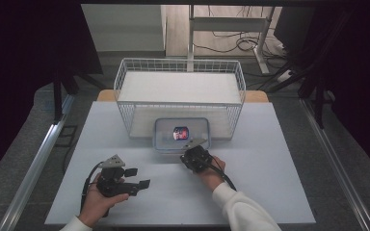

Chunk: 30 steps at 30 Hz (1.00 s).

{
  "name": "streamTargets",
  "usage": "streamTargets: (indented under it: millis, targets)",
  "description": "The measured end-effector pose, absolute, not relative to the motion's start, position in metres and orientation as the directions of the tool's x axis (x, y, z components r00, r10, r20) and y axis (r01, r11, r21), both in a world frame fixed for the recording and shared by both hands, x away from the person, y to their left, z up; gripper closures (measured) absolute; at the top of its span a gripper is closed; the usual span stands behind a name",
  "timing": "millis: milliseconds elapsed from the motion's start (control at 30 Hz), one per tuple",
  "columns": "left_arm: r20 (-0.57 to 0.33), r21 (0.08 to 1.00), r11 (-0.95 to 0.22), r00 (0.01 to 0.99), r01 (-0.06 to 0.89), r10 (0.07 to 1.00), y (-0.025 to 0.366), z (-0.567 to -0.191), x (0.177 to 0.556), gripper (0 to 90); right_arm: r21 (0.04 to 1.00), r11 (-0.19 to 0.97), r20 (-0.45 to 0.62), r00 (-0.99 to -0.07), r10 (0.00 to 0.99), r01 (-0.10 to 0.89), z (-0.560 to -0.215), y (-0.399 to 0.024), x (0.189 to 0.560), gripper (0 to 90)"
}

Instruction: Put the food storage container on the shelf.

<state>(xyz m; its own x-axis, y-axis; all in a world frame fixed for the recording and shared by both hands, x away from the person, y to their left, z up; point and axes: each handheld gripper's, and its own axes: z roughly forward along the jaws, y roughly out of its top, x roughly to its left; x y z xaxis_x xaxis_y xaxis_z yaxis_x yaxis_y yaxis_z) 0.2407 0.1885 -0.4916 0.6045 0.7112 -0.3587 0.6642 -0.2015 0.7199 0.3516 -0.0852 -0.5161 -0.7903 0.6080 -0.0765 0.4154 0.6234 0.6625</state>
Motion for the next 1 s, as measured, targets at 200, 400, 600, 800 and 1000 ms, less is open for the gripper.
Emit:
streamTargets:
  millis: [200, 400, 600, 800, 1000]
  targets:
    - [-0.367, 0.716, -0.192, 0.596, 0.671, 0.714, 0.194, -0.493, 0.241, 25.5, 0.665, 0.619, -0.101, -0.770, 0.630, 0.418, -0.519, -0.080, 0.358, 88.9]
    - [-0.370, 0.712, -0.197, 0.600, 0.674, 0.710, 0.193, -0.494, 0.242, 25.5, 0.704, 0.576, -0.084, -0.757, 0.648, 0.415, -0.508, -0.083, 0.365, 88.9]
    - [-0.386, 0.705, -0.190, 0.595, 0.683, 0.705, 0.195, -0.495, 0.243, 25.3, 0.717, 0.560, -0.083, -0.747, 0.659, 0.414, -0.506, -0.082, 0.373, 88.9]
    - [-0.404, 0.697, -0.176, 0.583, 0.695, 0.705, 0.198, -0.497, 0.245, 25.3, 0.712, 0.569, -0.110, -0.736, 0.668, 0.410, -0.507, -0.073, 0.385, 88.9]
    - [-0.405, 0.693, -0.181, 0.584, 0.698, 0.704, 0.198, -0.498, 0.246, 25.2, 0.718, 0.547, -0.099, -0.714, 0.693, 0.431, -0.507, -0.069, 0.403, 88.9]
